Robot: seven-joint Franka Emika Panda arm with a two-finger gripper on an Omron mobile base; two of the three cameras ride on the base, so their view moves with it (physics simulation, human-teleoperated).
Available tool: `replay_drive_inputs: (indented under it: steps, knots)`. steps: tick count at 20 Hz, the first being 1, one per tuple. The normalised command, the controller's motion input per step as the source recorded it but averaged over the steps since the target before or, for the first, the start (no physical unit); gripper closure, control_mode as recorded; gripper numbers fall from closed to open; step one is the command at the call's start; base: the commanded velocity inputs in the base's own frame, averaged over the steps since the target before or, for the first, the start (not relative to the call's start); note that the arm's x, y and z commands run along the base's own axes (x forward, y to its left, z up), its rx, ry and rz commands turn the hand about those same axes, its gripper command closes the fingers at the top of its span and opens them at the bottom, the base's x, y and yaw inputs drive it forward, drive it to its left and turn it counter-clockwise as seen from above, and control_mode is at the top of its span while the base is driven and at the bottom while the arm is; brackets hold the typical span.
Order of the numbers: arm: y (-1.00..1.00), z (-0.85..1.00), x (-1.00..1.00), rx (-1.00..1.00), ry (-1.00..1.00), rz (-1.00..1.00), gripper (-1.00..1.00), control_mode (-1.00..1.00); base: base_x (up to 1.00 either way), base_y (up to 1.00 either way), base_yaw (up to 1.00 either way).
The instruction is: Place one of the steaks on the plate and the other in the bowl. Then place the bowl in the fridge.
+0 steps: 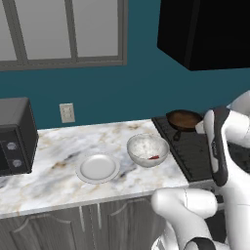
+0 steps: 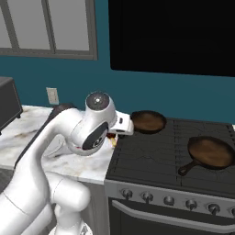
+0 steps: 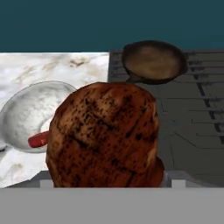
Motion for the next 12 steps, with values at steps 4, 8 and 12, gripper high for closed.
replay_drive_inputs:
  steps: [4, 8, 12]
  knots:
    - [1.0, 0.23, -0.6, -0.18, 0.22, 0.01, 1.0, -1.0, 0.0, 0.0, 0.0]
    - [1.0, 0.47, -0.34, -0.15, 0.23, 0.01, 1.0, -1.0, 0.0, 0.0, 0.0]
    - [1.0, 0.55, -0.07, -0.03, 0.24, 0.0, 1.0, -1.0, 0.0, 0.0, 0.0]
